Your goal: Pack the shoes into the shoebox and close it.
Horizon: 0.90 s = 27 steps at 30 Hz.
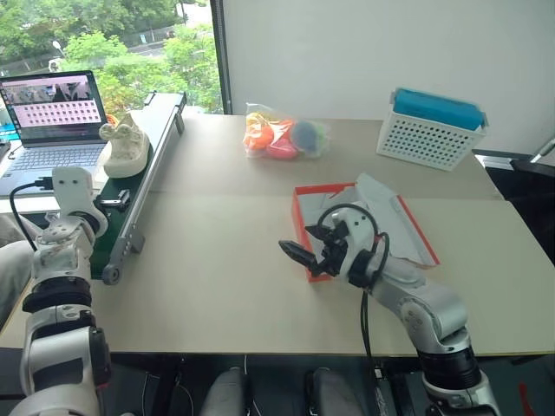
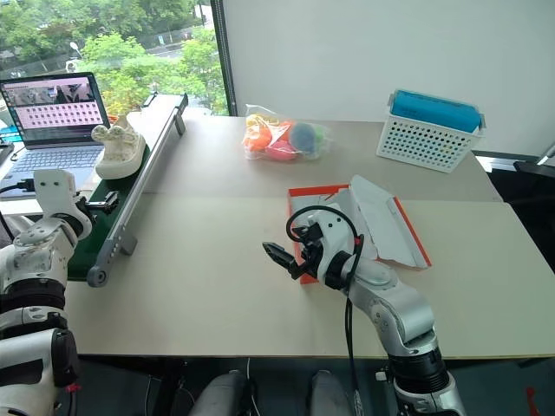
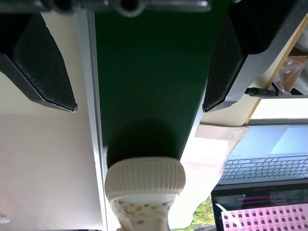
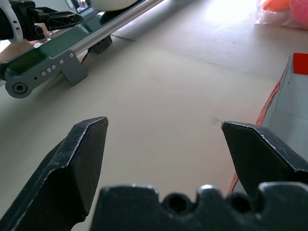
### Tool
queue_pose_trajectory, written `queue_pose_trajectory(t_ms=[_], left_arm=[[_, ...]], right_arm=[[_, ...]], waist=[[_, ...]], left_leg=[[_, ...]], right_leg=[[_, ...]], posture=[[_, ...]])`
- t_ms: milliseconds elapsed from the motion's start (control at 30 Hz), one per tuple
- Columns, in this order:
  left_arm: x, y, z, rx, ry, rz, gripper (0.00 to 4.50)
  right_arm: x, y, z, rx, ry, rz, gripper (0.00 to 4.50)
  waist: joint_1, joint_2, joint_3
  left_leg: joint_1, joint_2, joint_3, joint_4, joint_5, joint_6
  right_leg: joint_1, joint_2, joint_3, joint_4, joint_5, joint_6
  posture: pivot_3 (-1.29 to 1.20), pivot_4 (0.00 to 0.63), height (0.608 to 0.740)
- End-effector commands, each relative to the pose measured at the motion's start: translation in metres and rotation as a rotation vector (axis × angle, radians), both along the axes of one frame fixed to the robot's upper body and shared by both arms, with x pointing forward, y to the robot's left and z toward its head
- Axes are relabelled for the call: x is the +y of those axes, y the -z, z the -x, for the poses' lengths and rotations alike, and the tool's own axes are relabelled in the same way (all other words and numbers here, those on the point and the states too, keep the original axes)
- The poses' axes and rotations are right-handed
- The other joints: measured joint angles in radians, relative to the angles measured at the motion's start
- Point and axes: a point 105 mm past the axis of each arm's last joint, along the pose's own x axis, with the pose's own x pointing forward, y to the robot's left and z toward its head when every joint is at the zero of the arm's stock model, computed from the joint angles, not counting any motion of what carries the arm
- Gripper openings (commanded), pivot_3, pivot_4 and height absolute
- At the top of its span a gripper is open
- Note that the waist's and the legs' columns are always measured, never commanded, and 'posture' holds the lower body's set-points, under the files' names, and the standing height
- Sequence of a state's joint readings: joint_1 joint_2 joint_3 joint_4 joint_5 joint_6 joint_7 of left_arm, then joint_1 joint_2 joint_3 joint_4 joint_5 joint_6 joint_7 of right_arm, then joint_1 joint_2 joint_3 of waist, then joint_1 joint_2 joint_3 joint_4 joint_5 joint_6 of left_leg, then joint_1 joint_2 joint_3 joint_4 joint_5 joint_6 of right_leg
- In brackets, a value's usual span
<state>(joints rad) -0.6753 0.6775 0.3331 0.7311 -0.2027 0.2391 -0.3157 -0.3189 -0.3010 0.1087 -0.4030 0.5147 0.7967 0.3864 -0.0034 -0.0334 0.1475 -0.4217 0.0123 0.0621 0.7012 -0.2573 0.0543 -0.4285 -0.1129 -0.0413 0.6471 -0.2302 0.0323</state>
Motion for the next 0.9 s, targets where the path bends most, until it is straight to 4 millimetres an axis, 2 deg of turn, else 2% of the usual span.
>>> queue_pose_trajectory(t_ms=[33, 433, 567, 733, 767, 900], left_arm=[[0.011, -0.034, 0.000, -0.102, -0.038, -0.030, 4.50], [0.015, -0.042, 0.001, -0.123, -0.057, -0.021, 4.50], [0.013, -0.025, -0.003, -0.074, -0.067, 0.047, 4.50], [-0.001, 0.000, -0.010, 0.009, -0.059, 0.123, 4.50], [-0.005, -0.001, -0.011, -0.001, -0.049, 0.119, 4.50], [-0.018, -0.013, -0.017, -0.060, -0.005, 0.142, 3.44]], right_arm=[[0.005, -0.014, -0.001, -0.065, -0.008, -0.023, 4.45], [0.011, -0.013, 0.000, -0.059, -0.015, -0.055, 4.45], [0.010, -0.014, 0.000, -0.062, -0.009, -0.059, 4.45], [0.008, -0.016, 0.000, -0.067, 0.003, -0.065, 4.45], [0.008, -0.016, 0.000, -0.067, 0.006, -0.066, 4.45], [0.006, -0.016, -0.001, -0.068, 0.014, -0.061, 4.50]], waist=[[-0.001, 0.000, 0.000], [-0.006, 0.000, 0.000], [-0.006, 0.000, 0.000], [-0.003, 0.000, 0.000], [-0.001, 0.000, 0.000], [0.014, 0.000, 0.000]], left_leg=[[0.000, 0.000, 0.000, 0.000, 0.000, 0.000], [0.000, 0.000, 0.000, 0.000, 0.000, 0.000], [0.000, 0.000, 0.000, 0.000, 0.000, 0.000], [0.000, 0.000, 0.000, 0.000, 0.000, 0.000], [0.000, -0.001, 0.000, 0.000, 0.000, 0.000], [0.003, -0.001, -0.001, 0.000, 0.000, -0.001]], right_leg=[[0.000, 0.000, 0.000, 0.000, 0.000, 0.000], [0.000, 0.000, 0.000, 0.000, 0.000, 0.000], [0.000, 0.000, 0.000, 0.001, 0.000, 0.000], [0.000, 0.000, 0.000, 0.001, 0.000, 0.000], [0.000, 0.000, 0.000, 0.001, 0.000, 0.000], [0.003, 0.000, -0.001, 0.001, 0.000, 0.000]], posture=[[0.00, 0.150, 0.705], [0.00, 0.150, 0.705], [0.00, 0.150, 0.705], [0.00, 0.150, 0.705], [0.00, 0.150, 0.705], [0.00, 0.150, 0.705]])
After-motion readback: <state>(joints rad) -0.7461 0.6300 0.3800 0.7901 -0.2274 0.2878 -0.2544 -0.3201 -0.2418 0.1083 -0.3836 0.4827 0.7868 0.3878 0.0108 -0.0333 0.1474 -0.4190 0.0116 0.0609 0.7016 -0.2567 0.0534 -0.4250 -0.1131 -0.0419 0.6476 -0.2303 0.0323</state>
